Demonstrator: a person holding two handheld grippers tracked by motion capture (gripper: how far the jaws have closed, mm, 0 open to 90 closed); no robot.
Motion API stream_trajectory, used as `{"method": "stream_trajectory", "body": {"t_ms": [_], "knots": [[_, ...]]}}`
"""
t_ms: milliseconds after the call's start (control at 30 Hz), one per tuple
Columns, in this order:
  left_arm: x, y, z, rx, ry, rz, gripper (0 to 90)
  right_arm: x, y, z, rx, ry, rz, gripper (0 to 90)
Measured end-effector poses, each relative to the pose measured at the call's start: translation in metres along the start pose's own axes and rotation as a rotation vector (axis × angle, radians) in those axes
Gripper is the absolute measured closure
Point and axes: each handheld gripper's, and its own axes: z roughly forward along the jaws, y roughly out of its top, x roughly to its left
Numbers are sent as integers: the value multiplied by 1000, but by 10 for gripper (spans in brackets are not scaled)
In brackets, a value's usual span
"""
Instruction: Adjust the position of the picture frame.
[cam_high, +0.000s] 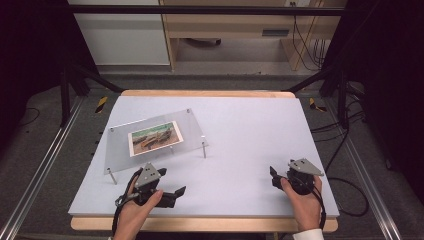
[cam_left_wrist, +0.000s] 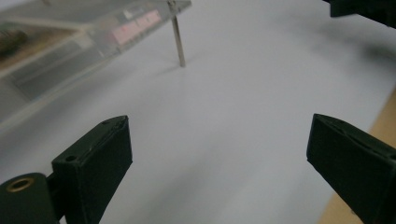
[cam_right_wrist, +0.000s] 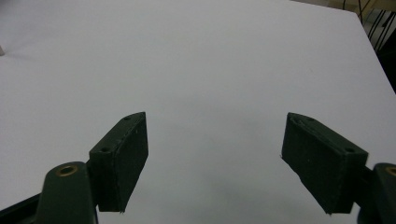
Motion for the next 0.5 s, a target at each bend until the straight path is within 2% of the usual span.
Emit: {"method": "stream_trajectory", "body": {"t_ms": [33, 67, 100, 167, 200, 267, 400, 500], "knots": [[0, 0, 0, 0, 0, 0, 63, 0, 0, 0, 0, 0, 0, 233], [1, -1, -2, -6, -26, -13, 63, -2, 0, 0, -4, 3, 14, 234], [0, -1, -7, -14, -36, -9, 62, -4, -2, 0, -5, 6, 31, 242], [-2, 0, -9, -22, -32, 4, 62, -5, -2, 0, -9, 8, 37, 242], [-4, 1, -14, -37, -14, 27, 62, -5, -2, 0, -8, 10, 35, 242], [-3, 0, -18, -49, -1, 32, 62, -4, -2, 0, -7, 9, 27, 242], [1, -3, -26, -63, 48, 10, 62, -4, -2, -1, -8, 5, 23, 229], [3, -4, -29, -66, 64, 3, 62, -4, -2, 0, -5, 3, 27, 225]]}}
